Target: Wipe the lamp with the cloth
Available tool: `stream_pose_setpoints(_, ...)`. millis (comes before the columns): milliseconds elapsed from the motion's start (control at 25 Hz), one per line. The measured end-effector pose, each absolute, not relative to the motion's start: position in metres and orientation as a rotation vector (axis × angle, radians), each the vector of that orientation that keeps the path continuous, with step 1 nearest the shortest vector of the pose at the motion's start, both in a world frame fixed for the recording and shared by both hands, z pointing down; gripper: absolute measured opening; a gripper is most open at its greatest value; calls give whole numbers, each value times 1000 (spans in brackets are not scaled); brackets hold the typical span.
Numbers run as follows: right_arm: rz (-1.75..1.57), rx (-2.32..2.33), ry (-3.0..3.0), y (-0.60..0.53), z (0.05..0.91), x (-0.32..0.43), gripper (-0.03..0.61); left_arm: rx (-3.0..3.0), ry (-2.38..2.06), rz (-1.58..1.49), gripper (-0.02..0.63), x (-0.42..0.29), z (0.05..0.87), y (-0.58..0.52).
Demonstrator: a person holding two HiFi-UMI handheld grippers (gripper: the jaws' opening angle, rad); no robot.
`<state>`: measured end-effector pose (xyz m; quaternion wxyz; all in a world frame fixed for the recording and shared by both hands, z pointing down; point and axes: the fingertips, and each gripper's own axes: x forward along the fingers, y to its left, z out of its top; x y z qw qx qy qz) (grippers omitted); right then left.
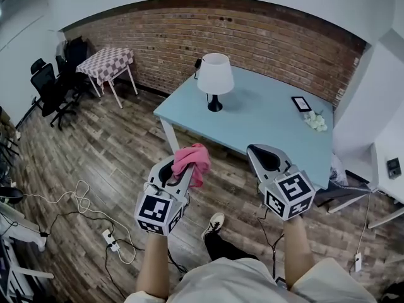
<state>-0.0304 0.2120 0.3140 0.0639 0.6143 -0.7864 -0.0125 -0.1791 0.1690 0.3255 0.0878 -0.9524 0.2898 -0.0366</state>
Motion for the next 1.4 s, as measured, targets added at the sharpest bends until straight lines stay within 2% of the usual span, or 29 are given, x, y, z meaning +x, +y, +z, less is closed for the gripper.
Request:
stream_pose_setpoints(640,3,1891,-2300,24,329,20,25,-2847,860,-137,126,-136,329,-25)
stream_pose_setpoints(1400,45,1937,-2237,-102,340,91,25,-2808,889,-84,130,-51,303,-214)
